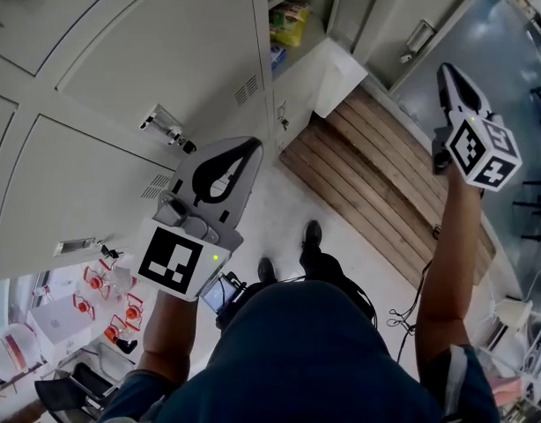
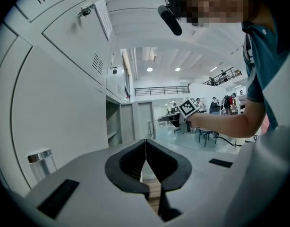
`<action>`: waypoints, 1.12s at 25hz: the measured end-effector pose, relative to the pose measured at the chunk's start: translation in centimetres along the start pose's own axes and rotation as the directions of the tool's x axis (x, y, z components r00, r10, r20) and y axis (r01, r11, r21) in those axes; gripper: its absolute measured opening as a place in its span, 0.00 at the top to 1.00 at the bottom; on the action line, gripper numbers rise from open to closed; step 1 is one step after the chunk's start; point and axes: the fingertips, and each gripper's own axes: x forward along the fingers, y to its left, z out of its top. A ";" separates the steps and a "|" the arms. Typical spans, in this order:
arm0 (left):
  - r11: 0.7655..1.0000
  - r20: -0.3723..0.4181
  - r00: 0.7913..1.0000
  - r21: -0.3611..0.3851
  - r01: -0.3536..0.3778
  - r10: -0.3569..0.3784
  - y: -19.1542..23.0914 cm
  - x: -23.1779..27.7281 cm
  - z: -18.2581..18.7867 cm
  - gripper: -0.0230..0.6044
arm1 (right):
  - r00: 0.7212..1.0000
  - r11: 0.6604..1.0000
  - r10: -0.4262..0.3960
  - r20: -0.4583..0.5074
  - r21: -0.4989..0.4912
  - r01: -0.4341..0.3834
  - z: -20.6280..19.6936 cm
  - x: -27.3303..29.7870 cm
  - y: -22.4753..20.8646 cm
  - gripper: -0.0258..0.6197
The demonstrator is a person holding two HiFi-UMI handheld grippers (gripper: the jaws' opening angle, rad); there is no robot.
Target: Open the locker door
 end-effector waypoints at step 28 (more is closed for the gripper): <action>0.998 0.084 0.996 0.043 0.040 -0.043 -2.1 -8.9 3.4 0.94 | 0.940 0.942 0.335 0.066 0.015 -0.336 3.6 -18.6 19.7 0.90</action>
